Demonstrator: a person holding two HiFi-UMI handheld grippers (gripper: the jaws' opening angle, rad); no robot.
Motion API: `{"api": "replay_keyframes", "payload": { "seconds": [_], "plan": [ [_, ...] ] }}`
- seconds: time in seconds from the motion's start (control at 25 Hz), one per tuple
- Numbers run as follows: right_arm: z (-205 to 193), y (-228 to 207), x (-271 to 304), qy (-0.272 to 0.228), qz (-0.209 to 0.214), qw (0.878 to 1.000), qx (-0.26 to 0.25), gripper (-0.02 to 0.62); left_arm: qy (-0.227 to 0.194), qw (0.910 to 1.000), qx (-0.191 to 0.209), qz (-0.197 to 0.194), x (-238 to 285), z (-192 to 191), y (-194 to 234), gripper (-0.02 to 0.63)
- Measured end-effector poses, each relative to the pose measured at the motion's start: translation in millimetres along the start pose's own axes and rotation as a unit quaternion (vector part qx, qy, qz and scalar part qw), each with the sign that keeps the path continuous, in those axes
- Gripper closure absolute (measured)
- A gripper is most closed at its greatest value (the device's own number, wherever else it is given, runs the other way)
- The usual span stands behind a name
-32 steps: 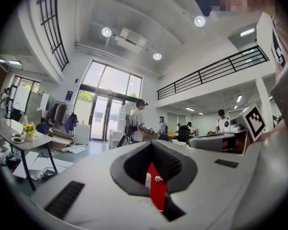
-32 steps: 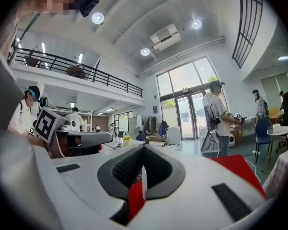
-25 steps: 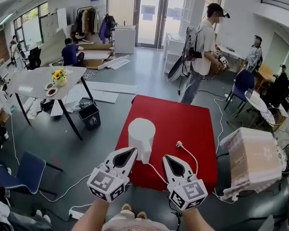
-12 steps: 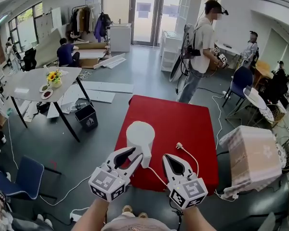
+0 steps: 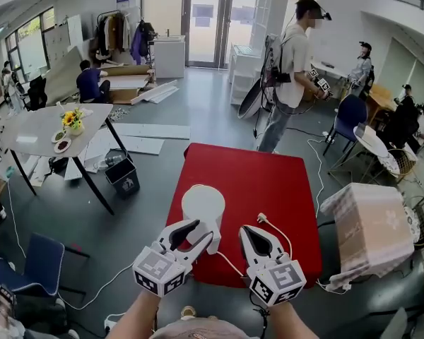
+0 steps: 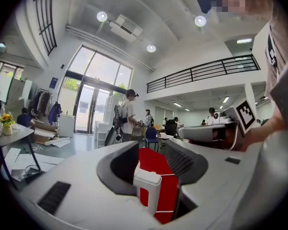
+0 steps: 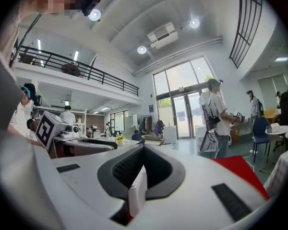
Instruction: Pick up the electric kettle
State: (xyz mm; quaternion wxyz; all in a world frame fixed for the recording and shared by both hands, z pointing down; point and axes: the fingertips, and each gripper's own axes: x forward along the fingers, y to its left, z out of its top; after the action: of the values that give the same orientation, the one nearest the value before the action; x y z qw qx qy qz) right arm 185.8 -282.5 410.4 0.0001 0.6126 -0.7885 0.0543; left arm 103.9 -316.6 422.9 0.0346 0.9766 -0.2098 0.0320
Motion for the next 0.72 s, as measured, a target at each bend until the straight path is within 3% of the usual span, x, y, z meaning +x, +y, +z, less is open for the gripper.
{"api": "replay_keyframes", "payload": {
  "seconds": [0.72],
  "plan": [
    [-13.0,-21.5,14.5,0.022,-0.013,1.000,0.005,0.589,0.088,0.9955,-0.023,-0.025,19.7,-97.7,3.6,0.410]
  ]
}}
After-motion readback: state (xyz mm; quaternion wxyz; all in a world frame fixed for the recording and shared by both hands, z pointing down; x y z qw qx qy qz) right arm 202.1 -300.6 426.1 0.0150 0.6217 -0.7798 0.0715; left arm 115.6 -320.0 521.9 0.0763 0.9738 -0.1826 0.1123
